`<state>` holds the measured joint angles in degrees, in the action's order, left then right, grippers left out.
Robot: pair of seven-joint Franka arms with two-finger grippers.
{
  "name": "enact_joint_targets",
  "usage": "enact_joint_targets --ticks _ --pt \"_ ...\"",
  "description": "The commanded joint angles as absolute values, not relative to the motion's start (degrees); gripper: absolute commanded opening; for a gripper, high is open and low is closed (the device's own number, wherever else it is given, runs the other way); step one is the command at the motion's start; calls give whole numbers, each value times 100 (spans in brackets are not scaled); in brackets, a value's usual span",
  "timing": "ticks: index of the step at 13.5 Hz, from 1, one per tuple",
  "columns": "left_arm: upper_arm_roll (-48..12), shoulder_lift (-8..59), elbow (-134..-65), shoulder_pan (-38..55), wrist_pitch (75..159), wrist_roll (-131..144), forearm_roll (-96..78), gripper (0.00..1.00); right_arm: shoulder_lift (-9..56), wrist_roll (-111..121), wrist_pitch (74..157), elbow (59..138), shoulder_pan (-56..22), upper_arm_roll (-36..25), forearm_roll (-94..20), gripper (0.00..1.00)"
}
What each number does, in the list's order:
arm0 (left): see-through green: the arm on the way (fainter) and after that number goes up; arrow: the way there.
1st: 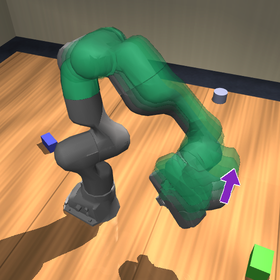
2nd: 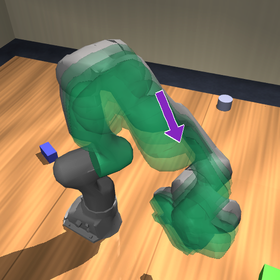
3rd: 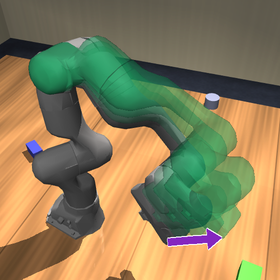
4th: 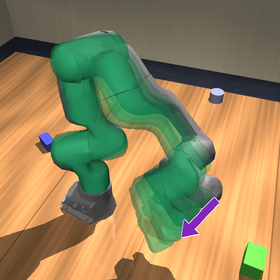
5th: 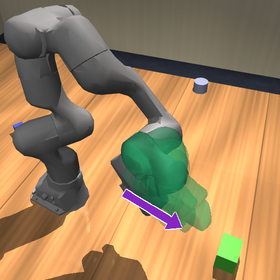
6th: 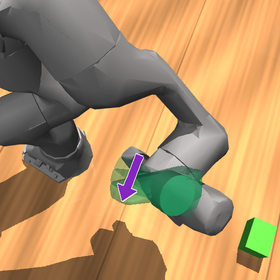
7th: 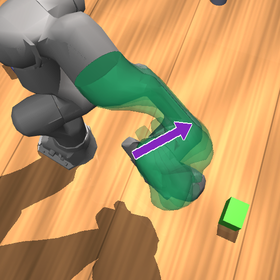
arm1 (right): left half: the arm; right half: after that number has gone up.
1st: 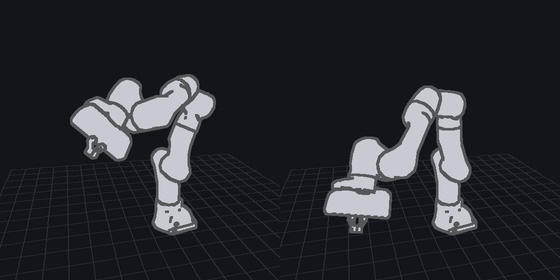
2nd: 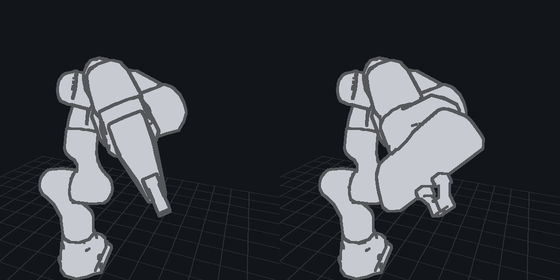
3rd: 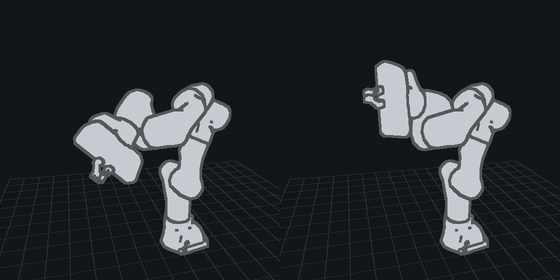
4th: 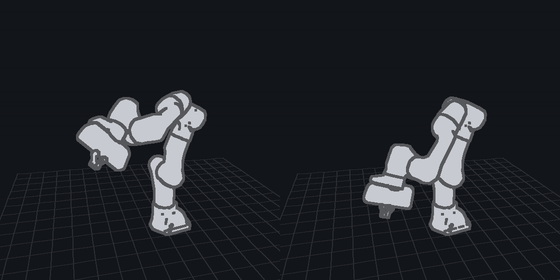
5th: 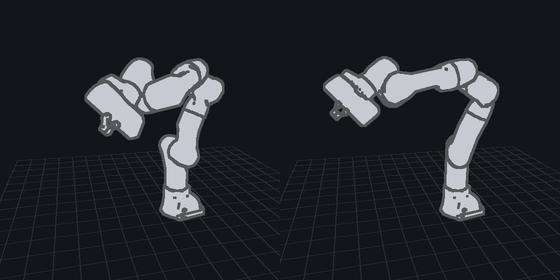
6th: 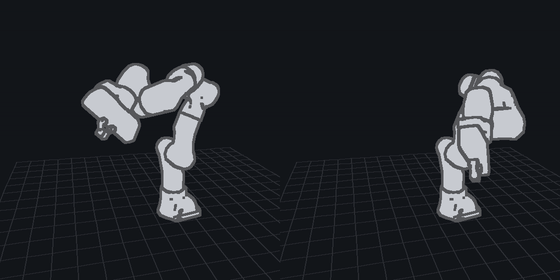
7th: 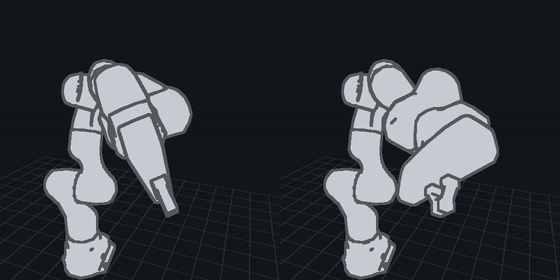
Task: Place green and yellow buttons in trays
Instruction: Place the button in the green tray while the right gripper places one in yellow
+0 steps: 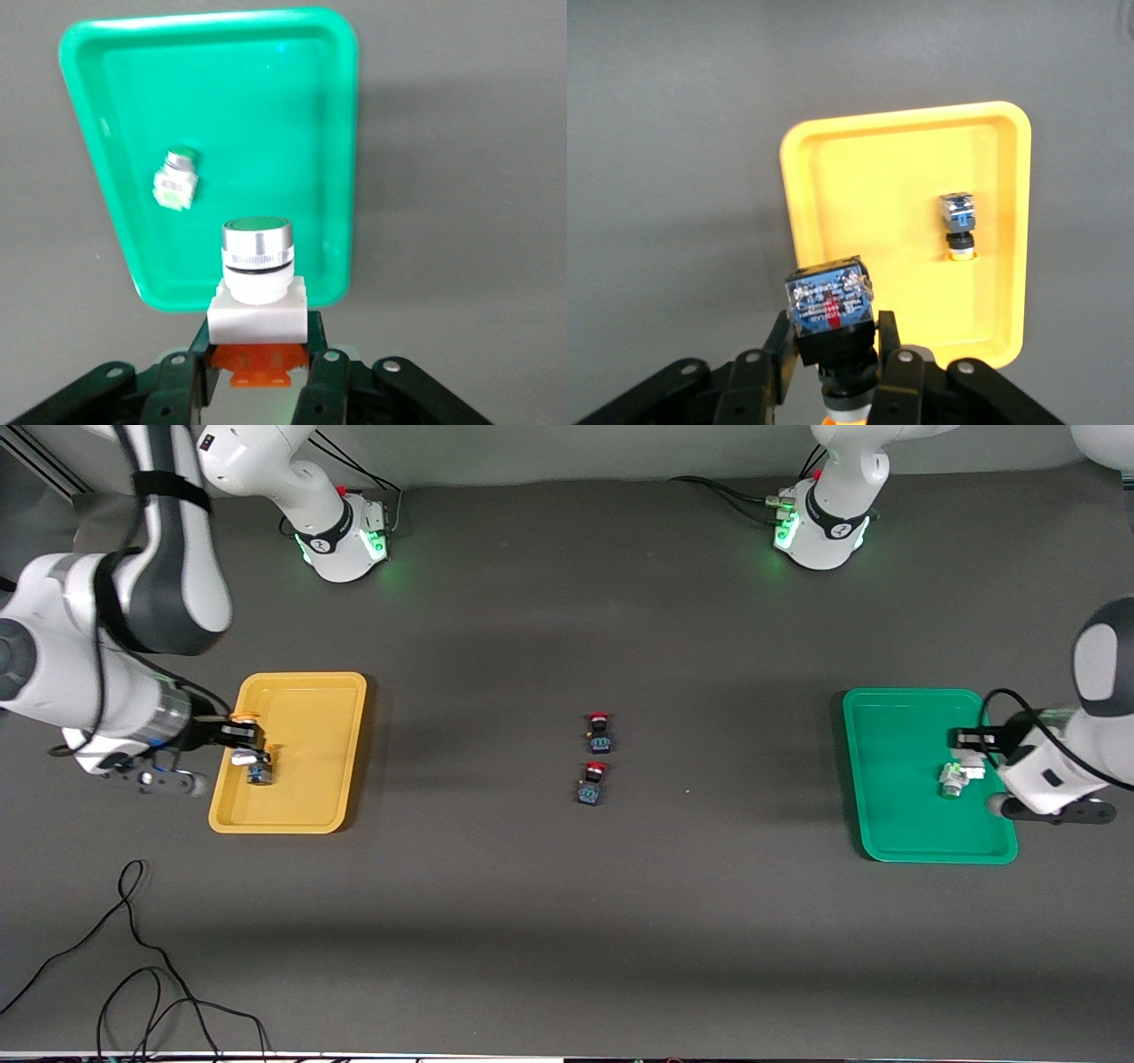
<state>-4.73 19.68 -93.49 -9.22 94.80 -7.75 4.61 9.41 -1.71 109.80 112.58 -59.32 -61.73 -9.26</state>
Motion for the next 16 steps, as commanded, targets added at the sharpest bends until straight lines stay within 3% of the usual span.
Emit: enact_joint_targets --ticks 1,3,5,7,9,10,11,13,14,15,16 --pt "-554 1855 -10612 -1028 10875 -932 606 0 589 332 12553 12721 -5986 -6302 -834 27" --pt "-554 1863 -11570 -1090 12236 -923 598 0 755 535 13635 13409 -5924 -6302 -1036 27" --pt "-554 1942 -12301 -1142 13389 -932 598 0 1202 554 13992 13579 -5941 -6258 -1360 27" --pt "-554 2056 -12655 -1160 14077 -932 606 0 1720 841 14088 13570 -5994 -6127 -1974 27" --pt "-554 2162 -12709 -1169 14220 -923 598 0 2273 1630 14212 13562 -5942 -5863 -3157 27" --pt "-554 2171 -12700 -1160 14221 -853 598 79 2555 2061 14212 13553 -5950 -5758 -3764 27" --pt "-554 2127 -12691 -1169 14186 -853 598 100 2766 2431 14212 13544 -5985 -5722 -4275 27" --pt "-562 1926 -12665 -1160 14054 -879 598 100 2822 2496 14160 13518 -6012 -5722 -4421 30" --pt "-562 1707 -12648 -1160 13836 -931 598 100 2804 2470 14150 13457 -6012 -5730 -4421 52" --pt "-571 1401 -12604 -1169 13503 -958 598 100 2795 2452 14133 13378 -5986 -5730 -4430 83" --pt "-589 1032 -12464 -1117 12995 -958 598 100 2778 2435 14055 13360 -6011 -5748 -4430 100"
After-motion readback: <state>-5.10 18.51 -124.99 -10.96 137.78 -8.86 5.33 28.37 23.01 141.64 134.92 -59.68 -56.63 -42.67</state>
